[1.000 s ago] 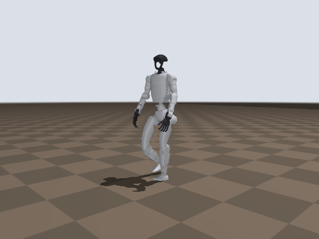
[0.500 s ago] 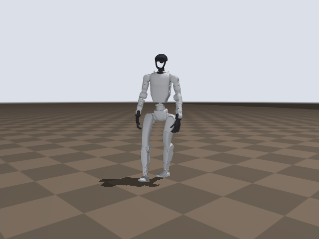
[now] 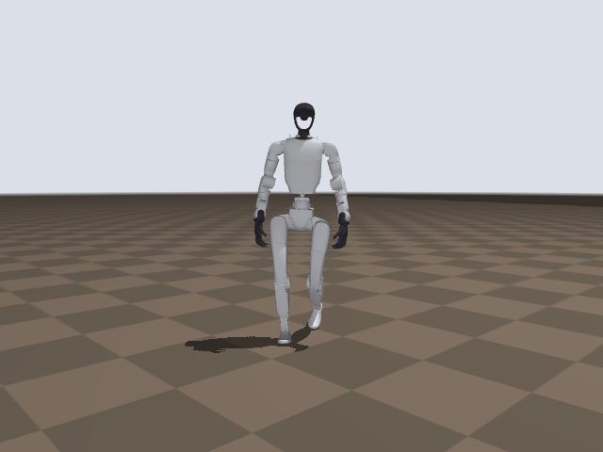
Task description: Walk
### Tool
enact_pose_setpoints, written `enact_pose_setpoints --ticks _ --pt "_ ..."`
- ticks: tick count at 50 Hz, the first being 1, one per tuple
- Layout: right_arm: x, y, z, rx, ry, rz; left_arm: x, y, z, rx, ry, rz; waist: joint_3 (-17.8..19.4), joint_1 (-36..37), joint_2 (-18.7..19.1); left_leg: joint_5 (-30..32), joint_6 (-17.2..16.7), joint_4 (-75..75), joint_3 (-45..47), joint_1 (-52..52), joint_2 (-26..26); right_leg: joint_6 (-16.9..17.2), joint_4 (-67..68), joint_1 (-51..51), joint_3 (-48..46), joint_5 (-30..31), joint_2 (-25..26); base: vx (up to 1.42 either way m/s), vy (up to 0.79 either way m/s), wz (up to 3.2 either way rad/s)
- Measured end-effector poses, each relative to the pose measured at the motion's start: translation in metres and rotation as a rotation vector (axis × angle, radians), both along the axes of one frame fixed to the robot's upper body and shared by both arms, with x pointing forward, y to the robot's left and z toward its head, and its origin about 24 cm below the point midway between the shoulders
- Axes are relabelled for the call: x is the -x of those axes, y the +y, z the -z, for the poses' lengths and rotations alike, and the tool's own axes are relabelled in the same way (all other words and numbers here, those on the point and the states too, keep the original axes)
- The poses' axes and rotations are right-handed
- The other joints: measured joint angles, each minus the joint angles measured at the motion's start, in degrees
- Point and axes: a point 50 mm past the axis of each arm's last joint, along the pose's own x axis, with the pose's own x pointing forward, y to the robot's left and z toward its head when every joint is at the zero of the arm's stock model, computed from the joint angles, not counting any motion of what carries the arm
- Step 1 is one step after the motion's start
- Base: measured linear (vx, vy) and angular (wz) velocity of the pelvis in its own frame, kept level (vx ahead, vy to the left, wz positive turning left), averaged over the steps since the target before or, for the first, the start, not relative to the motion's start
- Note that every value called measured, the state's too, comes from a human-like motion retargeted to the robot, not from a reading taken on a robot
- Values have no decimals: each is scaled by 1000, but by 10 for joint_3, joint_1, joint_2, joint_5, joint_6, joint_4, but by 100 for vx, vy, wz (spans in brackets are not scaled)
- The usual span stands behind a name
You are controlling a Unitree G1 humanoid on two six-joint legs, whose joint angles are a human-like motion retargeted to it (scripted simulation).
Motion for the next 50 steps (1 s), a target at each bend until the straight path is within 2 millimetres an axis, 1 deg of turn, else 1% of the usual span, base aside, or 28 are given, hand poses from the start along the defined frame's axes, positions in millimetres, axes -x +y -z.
enact_pose_setpoints --ticks 3,5,7,10,12,13,15,17,20,21,22,23,24,27,30,33,35,37,38,40,42,45,47,48,50 --pt "-4 1 -1 6 -12 -10 -4 2 -2 -10 -16 -2 4 9 16 8 -3 128 41 -60 49 -12 -9 25 -12 -11 15 24 -3 48" --pt "-7 3 -2 8 -17 -17 -8 3 -3 -17 -27 -1 8 17 19 -8 11 191 70 -101 83 -15 -14 41 -18 -19 18 24 -1 49" --pt "-9 4 -2 8 -20 -23 -12 4 -5 -25 -39 -3 12 27 16 -38 31 227 95 -141 112 -16 -18 57 -22 -27 15 26 0 49" --pt "-14 8 -3 3 -27 -32 -16 6 -6 -34 -53 -10 18 41 8 -82 56 235 124 -196 144 -15 -24 78 -26 -40 6 28 2 48" --pt "-21 13 -5 -10 -44 -35 -22 9 -9 -39 -66 -21 26 46 -9 -97 68 197 142 -225 145 -13 -44 98 -27 -44 -12 31 5 52" --pt "-20 15 -4 -15 -44 -38 -19 8 -8 -37 -62 -26 27 50 -8 -105 69 180 147 -238 152 -14 -37 102 -29 -52 -14 33 6 48" --pt "-26 19 -6 -30 -59 -40 -21 10 -9 -37 -65 -37 32 52 -26 -104 71 109 165 -255 141 -11 -49 118 -31 -61 -37 35 7 56" --pt "-28 23 -6 -42 -68 -48 -18 10 -8 -36 -58 -48 34 52 -38 -93 68 28 178 -267 130 -10 -49 129 -36 -74 -56 36 9 59" --pt "-30 29 -7 -59 -75 -70 -13 9 -5 -33 -41 -65 33 48 -58 -58 61 -121 190 -270 99 -6 -44 142 -45 -92 -85 36 12 57" --pt "-28 30 -6 -62 -72 -78 -9 8 -4 -30 -31 -67 32 48 -57 -57 58 -144 189 -279 99 -4 -34 144 -47 -100 -87 35 14 48" --pt "-28 31 -6 -66 -71 -85 -6 7 -3 -27 -23 -70 30 46 -60 -47 55 -186 190 -279 92 -2 -28 146 -50 -107 -91 36 15 48" --pt "-30 32 -7 -69 -74 -93 -6 7 -3 -25 -19 -74 27 42 -69 -17 55 -268 195 -260 73 0 -28 148 -52 -111 -102 38 16 50" --pt "-30 33 -7 -71 -72 -98 -3 7 -2 -22 -11 -76 24 40 -73 -4 54 -302 197 -256 66 2 -20 149 -54 -117 -109 39 17 47" --pt "-26 34 -5 -74 -61 -101 5 5 1 -18 13 -84 16 41 -80 16 54 -327 199 -260 56 6 14 151 -56 -136 -124 41 18 32" --pt "-17 34 -1 -72 -34 -87 15 2 4 -13 38 -96 5 44 -91 40 61 -301 199 -266 43 13 56 148 -65 -140 -153 45 19 27" --pt "-11 32 2 -71 -3 -55 15 5 4 -14 39 -107 2 46 -108 59 73 -284 194 -249 11 29 99 153 -37 -117 -169 51 21 46" --pt "-2 30 5 -72 27 -31 17 4 4 -8 40 -112 4 39 -124 66 84 -279 185 -234 -27 59 143 152 10 -78 -171 49 22 91" --pt "5 28 7 -76 53 -13 18 4 4 -5 35 -118 4 33 -140 61 99 -286 175 -214 -63 85 204 145 38 -39 -183 49 20 84" --pt "10 28 9 -76 66 -6 19 3 4 -5 35 -118 3 29 -147 55 105 -284 172 -207 -78 93 241 138 42 -18 -195 49 18 74" --pt "11 25 9 -82 73 6 14 7 2 -12 17 -117 8 23 -156 52 117 -309 159 -175 -108 104 319 114 52 25 -213 49 17 67" --pt "9 24 8 -82 67 12 9 10 0 -28 -3 -107 14 14 -162 51 125 -337 143 -139 -132 100 386 85 57 40 -228 48 16 62" --pt "4 23 6 -75 40 14 1 15 -3 -63 -27 -83 24 -2 -162 45 129 -371 116 -83 -155 79 446 34 59 11 -240 48 13 61" --pt "-2 22 4 -68 11 11 -6 17 -5 -84 -43 -68 32 -15 -154 40 127 -393 96 -44 -158 62 445 -1 54 -19 -236 48 11 53" --pt "-9 21 1 -64 -12 7 -13 18 -8 -92 -59 -62 40 -19 -139 41 124 -415 84 -17 -147 53 429 -15 46 -28 -220 48 9 48" --pt "-9 22 1 -60 -26 1 -16 16 -8 -101 -67 -45 45 -31 -140 30 123 -421 67 15 -154 47 398 -49 45 -50 -220 48 8 58"
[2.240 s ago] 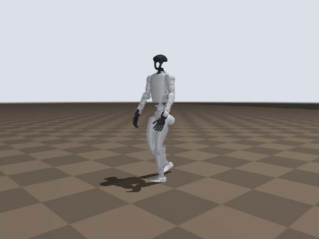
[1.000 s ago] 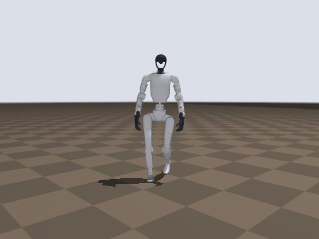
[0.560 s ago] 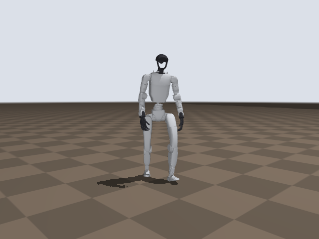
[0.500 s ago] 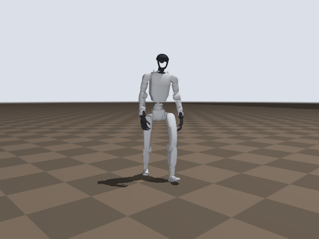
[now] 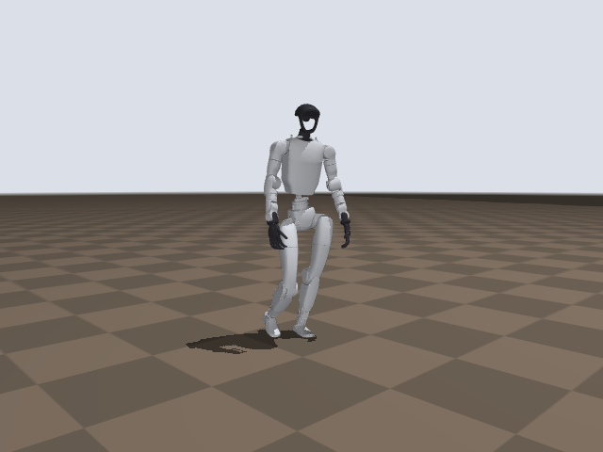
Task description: Walk
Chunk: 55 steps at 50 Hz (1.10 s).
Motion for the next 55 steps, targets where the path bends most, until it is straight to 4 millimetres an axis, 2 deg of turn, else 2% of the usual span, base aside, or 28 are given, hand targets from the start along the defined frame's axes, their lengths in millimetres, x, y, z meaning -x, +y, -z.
enact_pose_setpoints --ticks 2,4,8,12,17,20,22,25,28,30,35,38,44,47,50,55 --pt "-8 0 -3 0 -27 -2 -12 0 -4 -6 -31 16 10 -10 23 -13 -4 -11 -19 33 22 -3 -67 -22 -15 4 31 50 6 60" --pt "-9 1 -4 -5 -37 9 -19 -3 -6 -7 -53 36 14 -17 31 -27 -3 -12 -34 58 30 4 -136 -44 -17 16 51 50 3 59" --pt "-12 3 -4 -16 -44 37 -34 -8 -12 2 -104 75 14 -19 57 -51 -8 -17 -59 92 61 27 -330 -64 -23 73 109 52 -1 46" --pt "-2 4 0 -20 -13 62 -39 -11 -14 10 -127 97 3 -13 56 -75 -13 2 -75 110 58 46 -432 -85 -8 105 132 54 -5 38" --pt "16 2 7 -12 54 90 -26 -15 -8 17 -94 87 -14 -7 56 -102 -26 84 -62 128 65 33 -379 -81 -3 138 147 59 -7 38" --pt "24 -1 9 2 86 100 -9 -15 -1 23 -38 65 -11 -9 66 -75 -60 210 -43 118 91 12 -317 -57 -11 131 161 58 -7 48" --pt "23 -3 9 12 95 95 2 -13 4 26 8 52 0 -14 92 -67 -87 358 -37 80 130 -9 -307 -21 -33 114 188 52 -8 52" --pt "20 -5 8 25 90 82 16 -15 9 31 66 54 4 -10 130 -19 -117 557 -13 2 202 -41 -320 21 -59 97 232 49 -8 35" --pt "15 -8 6 46 64 64 24 -16 11 27 93 66 5 7 136 -25 -94 670 28 -73 259 -55 -328 58 -65 73 243 50 -8 23" --pt "2 -9 1 52 28 57 19 -13 9 18 87 70 10 20 131 -50 -74 702 50 -127 286 -58 -361 91 -64 70 243 50 -7 17" --pt "-20 -4 -7 45 -48 42 21 -12 9 18 74 48 21 52 113 -114 -51 642 97 -225 318 -59 -389 154 -54 31 227 51 -3 5" --pt "-32 1 -11 26 -90 36 21 -13 9 23 70 34 28 61 94 -109 -58 520 117 -257 302 -57 -403 190 -47 8 203 53 3 8" --pt "-39 12 -14 3 -111 -11 27 -16 11 36 91 40 16 58 59 -25 -87 210 106 -266 226 -49 -394 225 -41 -40 160 51 9 14" --pt "-33 16 -11 -3 -88 -30 30 -19 13 41 103 47 4 57 51 0 -89 177 95 -270 209 -50 -360 227 -34 -69 148 50 12 1" --pt "-19 19 -4 -6 -43 -33 33 -22 14 45 112 49 -10 56 37 26 -79 206 93 -273 189 -47 -307 224 -32 -89 123 49 13 6" --pt "1 21 4 -20 33 -34 19 -19 9 44 70 42 -21 50 5 36 -54 208 96 -244 135 -23 -182 201 -37 -52 61 47 13 20"
